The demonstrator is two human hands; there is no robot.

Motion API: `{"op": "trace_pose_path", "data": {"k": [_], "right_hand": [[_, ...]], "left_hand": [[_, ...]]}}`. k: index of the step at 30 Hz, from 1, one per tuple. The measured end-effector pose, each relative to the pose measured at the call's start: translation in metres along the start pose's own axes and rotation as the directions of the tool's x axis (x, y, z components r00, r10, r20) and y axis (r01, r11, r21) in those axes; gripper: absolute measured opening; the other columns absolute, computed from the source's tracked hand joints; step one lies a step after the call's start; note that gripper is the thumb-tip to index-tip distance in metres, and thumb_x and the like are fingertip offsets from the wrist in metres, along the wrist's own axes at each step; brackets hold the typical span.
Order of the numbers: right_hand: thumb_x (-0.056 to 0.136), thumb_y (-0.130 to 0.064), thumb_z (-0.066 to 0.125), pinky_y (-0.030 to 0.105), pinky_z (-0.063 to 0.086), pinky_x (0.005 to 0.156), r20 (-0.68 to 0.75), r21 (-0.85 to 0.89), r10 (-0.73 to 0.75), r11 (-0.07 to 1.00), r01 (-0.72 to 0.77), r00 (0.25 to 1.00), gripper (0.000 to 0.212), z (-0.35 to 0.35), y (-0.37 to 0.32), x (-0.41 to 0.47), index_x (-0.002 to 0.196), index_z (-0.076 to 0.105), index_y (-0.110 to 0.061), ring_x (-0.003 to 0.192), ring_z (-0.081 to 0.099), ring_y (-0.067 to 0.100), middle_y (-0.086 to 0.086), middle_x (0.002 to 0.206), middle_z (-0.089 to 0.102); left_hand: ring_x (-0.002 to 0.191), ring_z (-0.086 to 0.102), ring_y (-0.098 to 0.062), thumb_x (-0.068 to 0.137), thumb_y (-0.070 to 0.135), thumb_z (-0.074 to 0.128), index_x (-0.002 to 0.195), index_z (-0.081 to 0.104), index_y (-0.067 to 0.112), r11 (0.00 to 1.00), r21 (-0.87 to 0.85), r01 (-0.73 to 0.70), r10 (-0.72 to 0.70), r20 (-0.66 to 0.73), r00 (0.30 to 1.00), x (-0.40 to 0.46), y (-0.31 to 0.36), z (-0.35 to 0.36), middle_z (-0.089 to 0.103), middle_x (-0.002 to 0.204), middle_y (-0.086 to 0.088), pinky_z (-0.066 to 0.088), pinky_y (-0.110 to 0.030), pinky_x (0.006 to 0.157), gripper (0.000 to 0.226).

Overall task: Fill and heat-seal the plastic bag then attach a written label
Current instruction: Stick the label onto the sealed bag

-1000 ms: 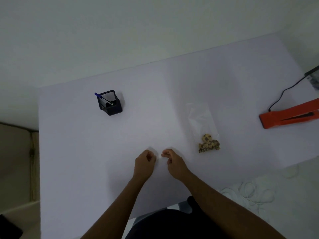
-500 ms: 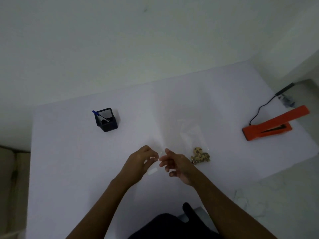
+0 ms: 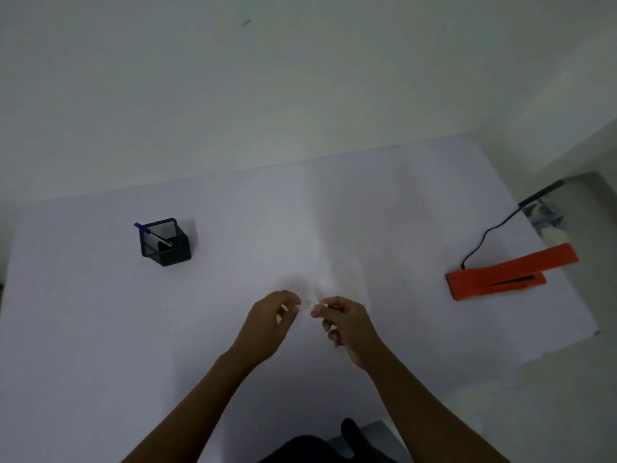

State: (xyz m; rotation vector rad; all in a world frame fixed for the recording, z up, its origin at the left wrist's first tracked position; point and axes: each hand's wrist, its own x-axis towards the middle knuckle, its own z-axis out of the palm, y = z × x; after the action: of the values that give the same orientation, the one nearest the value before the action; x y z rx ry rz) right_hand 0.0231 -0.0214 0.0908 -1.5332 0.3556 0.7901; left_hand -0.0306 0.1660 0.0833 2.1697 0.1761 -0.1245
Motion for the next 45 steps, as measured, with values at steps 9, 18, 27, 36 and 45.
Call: {"op": "trace_pose_path", "data": {"k": [9, 18, 27, 36, 45], "right_hand": [[0.078, -0.016, 0.081, 0.029, 0.051, 0.054, -0.039, -0.129, 0.029, 0.991, -0.033, 0.999, 0.014, -0.063, 0.006, 0.048, 0.087, 0.074, -0.008, 0.057, 0.061, 0.019, 0.01, 0.067, 0.07], [0.079, -0.017, 0.08, 0.026, 0.059, 0.069, 0.012, -0.3, -0.012, 0.954, 0.015, 1.0, 0.008, -0.104, 0.018, 0.088, 0.083, 0.077, -0.011, 0.076, 0.073, 0.017, 0.005, 0.08, 0.077], [0.082, -0.015, 0.076, 0.038, 0.06, 0.067, 0.083, -0.458, -0.008, 0.888, 0.045, 0.997, 0.006, -0.11, 0.022, 0.119, 0.079, 0.077, -0.01, 0.068, 0.071, 0.022, 0.01, 0.076, 0.076], [0.083, -0.02, 0.075, 0.014, 0.053, 0.058, 0.064, -0.61, -0.076, 0.786, 0.1, 0.995, 0.008, -0.11, 0.028, 0.132, 0.078, 0.072, -0.015, 0.062, 0.066, 0.008, 0.001, 0.072, 0.073], [0.078, -0.019, 0.075, 0.021, 0.053, 0.055, 0.027, -0.687, -0.07, 0.723, 0.069, 0.997, 0.017, -0.107, 0.029, 0.14, 0.072, 0.071, -0.005, 0.062, 0.068, 0.014, 0.005, 0.068, 0.072]], "left_hand": [[0.07, 0.065, -0.003, 0.087, 0.039, 0.07, 0.09, 0.069, 0.023, 0.913, -0.236, 0.331, -0.355, -0.065, 0.933, 0.035, 0.01, 0.093, 0.07, 0.081, 0.009, 0.054, -0.018, 0.064, 0.016], [0.067, 0.065, -0.001, 0.089, 0.028, 0.068, 0.078, 0.069, 0.023, 0.9, -0.179, 0.397, -0.414, -0.074, 0.907, 0.07, 0.01, 0.141, 0.07, 0.073, 0.01, 0.052, -0.018, 0.063, 0.011], [0.065, 0.061, -0.011, 0.089, 0.028, 0.064, 0.07, 0.061, 0.026, 0.88, -0.064, 0.471, -0.474, -0.03, 0.88, 0.088, -0.006, 0.157, 0.064, 0.068, 0.008, 0.047, -0.026, 0.062, 0.02], [0.069, 0.062, -0.009, 0.088, 0.032, 0.066, 0.076, 0.067, 0.019, 0.872, 0.044, 0.487, -0.487, -0.026, 0.873, 0.095, -0.009, 0.16, 0.067, 0.073, 0.006, 0.052, -0.027, 0.066, 0.018], [0.065, 0.061, -0.009, 0.086, 0.027, 0.066, 0.071, 0.066, 0.017, 0.866, 0.045, 0.498, -0.497, -0.035, 0.867, 0.098, -0.006, 0.161, 0.065, 0.069, 0.005, 0.055, -0.032, 0.065, 0.017]]}}
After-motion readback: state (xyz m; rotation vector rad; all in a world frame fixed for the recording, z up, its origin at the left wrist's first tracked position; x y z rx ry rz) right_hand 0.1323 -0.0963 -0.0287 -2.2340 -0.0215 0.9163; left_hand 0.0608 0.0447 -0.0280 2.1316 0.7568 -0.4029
